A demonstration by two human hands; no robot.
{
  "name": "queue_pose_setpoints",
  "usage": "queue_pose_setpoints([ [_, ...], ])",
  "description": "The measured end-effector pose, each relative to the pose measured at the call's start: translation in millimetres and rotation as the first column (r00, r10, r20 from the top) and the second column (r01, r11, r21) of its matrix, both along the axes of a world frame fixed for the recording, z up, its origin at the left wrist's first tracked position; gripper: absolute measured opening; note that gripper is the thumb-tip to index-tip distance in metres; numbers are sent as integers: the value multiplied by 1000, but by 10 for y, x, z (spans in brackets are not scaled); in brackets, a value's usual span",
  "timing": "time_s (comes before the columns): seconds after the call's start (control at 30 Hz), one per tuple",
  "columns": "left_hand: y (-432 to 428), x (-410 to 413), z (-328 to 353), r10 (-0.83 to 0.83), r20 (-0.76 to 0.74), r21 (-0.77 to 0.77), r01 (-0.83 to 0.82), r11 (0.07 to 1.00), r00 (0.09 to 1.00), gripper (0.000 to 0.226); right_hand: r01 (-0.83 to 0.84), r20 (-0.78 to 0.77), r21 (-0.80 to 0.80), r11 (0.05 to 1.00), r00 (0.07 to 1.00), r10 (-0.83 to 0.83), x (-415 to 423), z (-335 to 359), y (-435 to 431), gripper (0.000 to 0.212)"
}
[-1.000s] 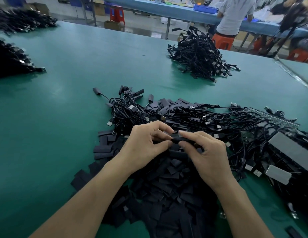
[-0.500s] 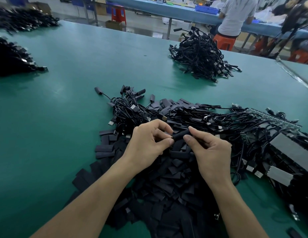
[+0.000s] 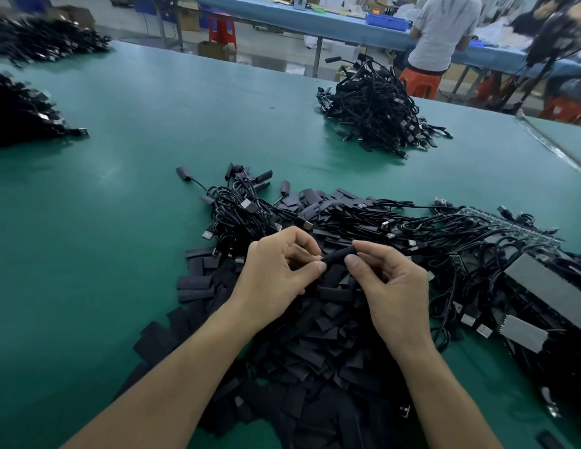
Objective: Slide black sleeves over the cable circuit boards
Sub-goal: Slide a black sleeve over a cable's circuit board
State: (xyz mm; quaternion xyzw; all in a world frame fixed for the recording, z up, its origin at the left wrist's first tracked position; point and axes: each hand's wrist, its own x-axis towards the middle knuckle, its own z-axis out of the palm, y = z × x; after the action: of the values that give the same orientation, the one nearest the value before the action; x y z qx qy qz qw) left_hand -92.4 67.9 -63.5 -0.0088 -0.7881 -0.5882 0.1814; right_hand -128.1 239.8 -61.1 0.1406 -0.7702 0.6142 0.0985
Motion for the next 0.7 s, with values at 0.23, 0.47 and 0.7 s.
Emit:
queue_pose_setpoints([
  [0.23,-33,29,98,87,-483,-577,-391,717,871,18,-100,-63,-224,970,994,88,-7,164,85,16],
  [0.47,-89,-125,427,227,-583,-501,-565,655,780,31,92,-103,10,996,991,-91,10,196,110,19],
  [0.7,-468,-548,834,476,85,111,-484,868,875,25,487,-320,663,568,871,-374,38,191,184,17],
])
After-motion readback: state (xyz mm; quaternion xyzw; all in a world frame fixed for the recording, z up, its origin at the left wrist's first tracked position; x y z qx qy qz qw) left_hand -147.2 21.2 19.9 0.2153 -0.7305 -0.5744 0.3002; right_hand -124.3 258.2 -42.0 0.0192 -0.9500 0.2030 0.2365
